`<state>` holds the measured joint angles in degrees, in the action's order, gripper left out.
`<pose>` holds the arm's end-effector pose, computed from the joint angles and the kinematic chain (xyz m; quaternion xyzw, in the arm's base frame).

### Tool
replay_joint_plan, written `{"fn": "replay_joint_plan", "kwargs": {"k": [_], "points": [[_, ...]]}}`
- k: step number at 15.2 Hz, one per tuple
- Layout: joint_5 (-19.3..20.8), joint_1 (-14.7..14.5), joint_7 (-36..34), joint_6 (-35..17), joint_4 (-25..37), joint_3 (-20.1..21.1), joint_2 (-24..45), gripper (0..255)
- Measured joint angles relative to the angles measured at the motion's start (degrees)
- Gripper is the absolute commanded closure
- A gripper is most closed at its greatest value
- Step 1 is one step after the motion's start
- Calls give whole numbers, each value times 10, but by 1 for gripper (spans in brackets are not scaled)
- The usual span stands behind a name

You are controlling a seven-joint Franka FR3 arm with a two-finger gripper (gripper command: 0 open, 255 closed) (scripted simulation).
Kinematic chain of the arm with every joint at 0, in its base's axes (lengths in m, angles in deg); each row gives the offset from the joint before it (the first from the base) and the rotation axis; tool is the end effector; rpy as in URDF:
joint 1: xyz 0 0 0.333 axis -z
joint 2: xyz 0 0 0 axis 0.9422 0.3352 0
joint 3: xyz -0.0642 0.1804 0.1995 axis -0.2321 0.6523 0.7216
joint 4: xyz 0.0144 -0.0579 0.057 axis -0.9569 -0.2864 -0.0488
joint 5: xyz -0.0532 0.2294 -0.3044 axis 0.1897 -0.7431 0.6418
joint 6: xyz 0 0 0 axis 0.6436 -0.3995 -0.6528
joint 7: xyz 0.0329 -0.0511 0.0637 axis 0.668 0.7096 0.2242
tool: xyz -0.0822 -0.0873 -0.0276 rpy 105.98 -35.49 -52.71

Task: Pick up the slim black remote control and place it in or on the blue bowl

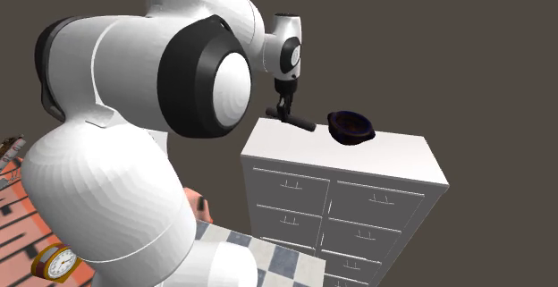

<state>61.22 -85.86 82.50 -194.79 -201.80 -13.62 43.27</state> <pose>0.5527 -0.0209 0.4104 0.6985 0.7145 0.0324 0.0250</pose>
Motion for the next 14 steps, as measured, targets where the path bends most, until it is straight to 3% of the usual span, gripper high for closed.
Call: {"fn": "replay_joint_plan", "kwargs": {"k": [6, 14], "points": [[-2, 6, 13, 34, 38, -7, 4, 255], [-61, 68, 126, 73, 190, -46, 130, 255]]}}
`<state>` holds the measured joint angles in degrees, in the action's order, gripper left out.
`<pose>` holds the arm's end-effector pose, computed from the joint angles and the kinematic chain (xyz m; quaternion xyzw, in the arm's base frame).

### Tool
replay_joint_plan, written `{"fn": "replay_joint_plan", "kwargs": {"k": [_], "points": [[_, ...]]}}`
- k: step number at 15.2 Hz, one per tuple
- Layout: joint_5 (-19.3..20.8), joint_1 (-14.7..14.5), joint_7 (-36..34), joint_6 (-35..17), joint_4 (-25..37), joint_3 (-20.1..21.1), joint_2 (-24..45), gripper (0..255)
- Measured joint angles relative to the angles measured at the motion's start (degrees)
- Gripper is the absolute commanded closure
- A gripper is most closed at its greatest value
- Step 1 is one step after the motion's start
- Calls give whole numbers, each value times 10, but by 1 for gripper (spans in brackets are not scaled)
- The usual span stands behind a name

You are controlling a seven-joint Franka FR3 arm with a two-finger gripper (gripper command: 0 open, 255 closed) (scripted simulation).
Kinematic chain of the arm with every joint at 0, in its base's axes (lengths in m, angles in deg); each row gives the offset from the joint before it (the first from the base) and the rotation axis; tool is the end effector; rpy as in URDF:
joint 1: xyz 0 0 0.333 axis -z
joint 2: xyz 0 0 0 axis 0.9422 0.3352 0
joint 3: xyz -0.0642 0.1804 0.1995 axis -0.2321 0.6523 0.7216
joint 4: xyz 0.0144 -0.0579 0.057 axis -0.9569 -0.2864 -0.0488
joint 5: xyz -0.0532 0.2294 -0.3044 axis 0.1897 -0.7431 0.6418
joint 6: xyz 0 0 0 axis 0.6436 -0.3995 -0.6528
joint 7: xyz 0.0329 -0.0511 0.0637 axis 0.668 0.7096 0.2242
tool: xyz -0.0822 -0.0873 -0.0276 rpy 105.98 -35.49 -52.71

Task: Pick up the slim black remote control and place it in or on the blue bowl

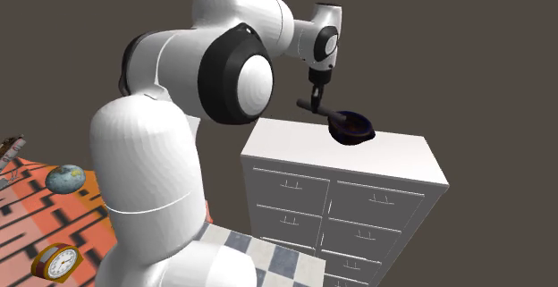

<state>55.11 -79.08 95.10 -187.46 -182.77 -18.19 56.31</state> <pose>0.6043 -0.1224 0.4320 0.6992 0.7137 0.0321 0.0247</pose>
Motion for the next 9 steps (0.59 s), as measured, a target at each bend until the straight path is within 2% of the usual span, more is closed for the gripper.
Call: {"fn": "replay_joint_plan", "kwargs": {"k": [6, 9], "points": [[-50, 68, 71, 48, 150, -10, 114, 255], [-74, 110, 96, 87, 256, -8, 184, 255]]}}
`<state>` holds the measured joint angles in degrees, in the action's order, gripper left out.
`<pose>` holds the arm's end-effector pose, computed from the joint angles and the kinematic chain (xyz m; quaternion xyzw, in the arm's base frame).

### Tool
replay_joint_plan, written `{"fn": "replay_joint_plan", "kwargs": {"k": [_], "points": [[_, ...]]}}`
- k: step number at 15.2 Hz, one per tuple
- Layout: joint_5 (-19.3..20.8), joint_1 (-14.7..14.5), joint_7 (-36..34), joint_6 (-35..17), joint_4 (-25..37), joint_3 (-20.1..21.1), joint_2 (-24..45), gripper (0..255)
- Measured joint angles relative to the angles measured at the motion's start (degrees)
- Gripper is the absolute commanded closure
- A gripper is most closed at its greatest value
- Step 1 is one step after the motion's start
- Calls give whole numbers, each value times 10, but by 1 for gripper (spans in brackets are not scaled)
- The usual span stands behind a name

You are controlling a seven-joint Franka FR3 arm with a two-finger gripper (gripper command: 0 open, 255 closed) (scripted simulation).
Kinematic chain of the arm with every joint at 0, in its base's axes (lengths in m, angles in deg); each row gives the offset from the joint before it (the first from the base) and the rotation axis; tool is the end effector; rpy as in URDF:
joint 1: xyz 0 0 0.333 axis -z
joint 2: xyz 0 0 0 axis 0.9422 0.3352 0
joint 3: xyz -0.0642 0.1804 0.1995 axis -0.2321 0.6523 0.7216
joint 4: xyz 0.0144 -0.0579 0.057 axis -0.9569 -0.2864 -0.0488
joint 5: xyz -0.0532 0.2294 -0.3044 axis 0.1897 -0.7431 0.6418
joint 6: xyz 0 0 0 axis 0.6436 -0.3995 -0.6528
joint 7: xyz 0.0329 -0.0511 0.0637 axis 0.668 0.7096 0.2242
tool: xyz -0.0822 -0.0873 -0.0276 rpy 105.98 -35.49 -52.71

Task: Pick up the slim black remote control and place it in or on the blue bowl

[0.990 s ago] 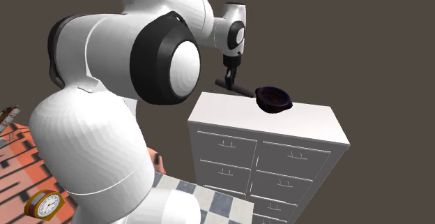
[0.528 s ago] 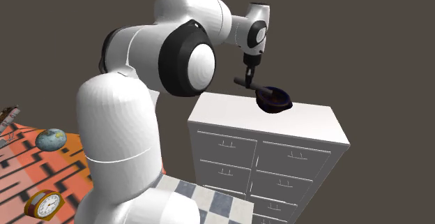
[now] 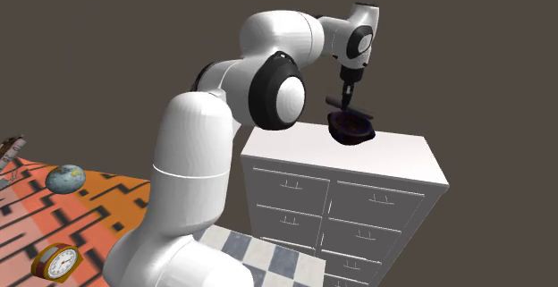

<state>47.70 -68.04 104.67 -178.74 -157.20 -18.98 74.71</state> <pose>0.6520 -0.2202 0.4318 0.6995 0.7135 0.0322 0.0256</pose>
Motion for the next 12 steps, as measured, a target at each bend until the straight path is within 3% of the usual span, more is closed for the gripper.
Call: {"fn": "replay_joint_plan", "kwargs": {"k": [3, 12], "points": [[-13, 25, 12, 17, 59, 4, 45, 255], [-19, 21, 21, -46, 5, 7, 54, 255]]}}
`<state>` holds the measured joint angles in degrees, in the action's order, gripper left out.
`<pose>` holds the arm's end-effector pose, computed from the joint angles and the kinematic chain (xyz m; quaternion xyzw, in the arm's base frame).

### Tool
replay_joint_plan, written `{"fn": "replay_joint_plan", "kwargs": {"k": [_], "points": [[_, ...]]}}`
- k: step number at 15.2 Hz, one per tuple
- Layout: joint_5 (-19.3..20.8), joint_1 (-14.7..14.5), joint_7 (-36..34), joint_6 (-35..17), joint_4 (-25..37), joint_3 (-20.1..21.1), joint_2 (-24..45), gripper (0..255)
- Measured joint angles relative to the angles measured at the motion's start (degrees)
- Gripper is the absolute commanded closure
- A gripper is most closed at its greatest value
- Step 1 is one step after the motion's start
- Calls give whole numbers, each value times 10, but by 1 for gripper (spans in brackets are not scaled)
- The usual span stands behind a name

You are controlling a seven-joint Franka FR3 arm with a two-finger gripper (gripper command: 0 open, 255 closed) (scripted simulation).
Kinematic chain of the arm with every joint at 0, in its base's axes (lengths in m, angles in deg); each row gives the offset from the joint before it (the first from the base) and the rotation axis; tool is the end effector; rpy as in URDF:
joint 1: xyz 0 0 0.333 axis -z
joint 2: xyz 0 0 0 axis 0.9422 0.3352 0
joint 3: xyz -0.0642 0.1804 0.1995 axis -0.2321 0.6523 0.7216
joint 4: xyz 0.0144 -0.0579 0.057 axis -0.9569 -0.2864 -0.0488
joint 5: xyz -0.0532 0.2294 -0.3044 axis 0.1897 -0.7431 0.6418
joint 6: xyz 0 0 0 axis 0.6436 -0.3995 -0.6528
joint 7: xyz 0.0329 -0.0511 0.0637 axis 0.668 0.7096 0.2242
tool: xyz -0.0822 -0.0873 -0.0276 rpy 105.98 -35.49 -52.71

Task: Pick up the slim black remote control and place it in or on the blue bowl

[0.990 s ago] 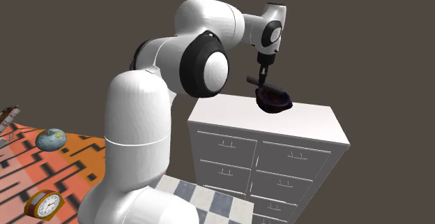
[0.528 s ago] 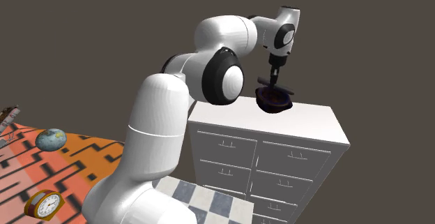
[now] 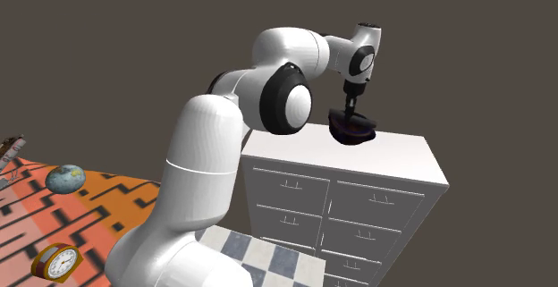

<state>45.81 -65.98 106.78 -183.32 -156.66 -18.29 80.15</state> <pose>0.6638 -0.2392 0.3791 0.6986 0.7143 0.0324 0.0255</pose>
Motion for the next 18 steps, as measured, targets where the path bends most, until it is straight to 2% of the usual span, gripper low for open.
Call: {"fn": "replay_joint_plan", "kwargs": {"k": [7, 8, 15, 18], "points": [[-1, -1, 1, -9, -8, 1, 1, 255], [-1, -1, 1, -9, -8, 1, 1, 0], [0, -1, 2, -5, -9, 0, -3, 0], [4, 5, -5, 45, 40, -2, -6, 0]]}}
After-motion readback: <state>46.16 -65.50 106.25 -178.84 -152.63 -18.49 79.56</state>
